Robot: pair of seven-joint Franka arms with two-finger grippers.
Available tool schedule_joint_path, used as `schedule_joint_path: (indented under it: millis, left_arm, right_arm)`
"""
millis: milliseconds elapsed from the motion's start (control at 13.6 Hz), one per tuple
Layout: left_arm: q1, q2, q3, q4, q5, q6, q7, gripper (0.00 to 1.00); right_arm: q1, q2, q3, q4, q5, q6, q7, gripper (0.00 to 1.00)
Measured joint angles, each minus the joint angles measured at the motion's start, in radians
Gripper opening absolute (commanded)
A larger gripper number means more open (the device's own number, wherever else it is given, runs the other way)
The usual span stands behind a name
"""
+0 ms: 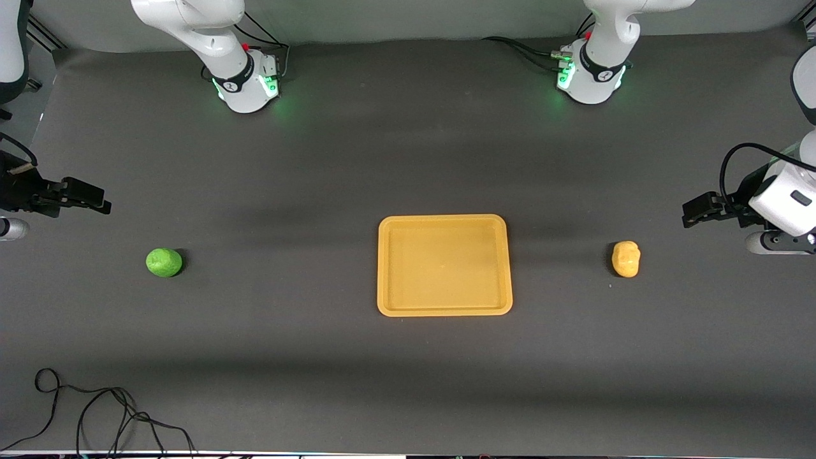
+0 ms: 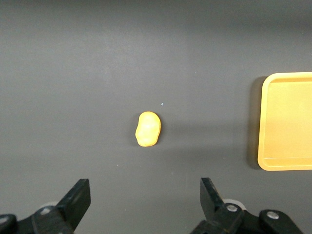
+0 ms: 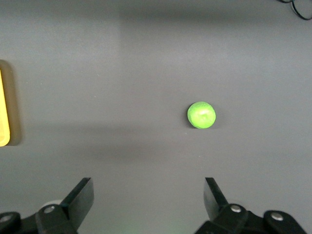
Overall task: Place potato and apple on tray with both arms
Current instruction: 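Move the left gripper down over the yellow potato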
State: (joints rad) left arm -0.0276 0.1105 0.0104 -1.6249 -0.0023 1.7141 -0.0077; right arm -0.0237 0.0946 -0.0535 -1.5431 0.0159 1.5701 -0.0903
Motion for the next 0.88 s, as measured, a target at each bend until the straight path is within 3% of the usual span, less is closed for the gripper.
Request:
schedule_joint_path:
  millis: [880]
  left_arm:
    - [0.012, 0.003, 0.002, -0.006, 0.000, -0.014, 0.043, 1.00]
  right_arm:
    - [0.000, 0.000, -0.002, 0.001, -0.002, 0.000, 0.000, 1.00]
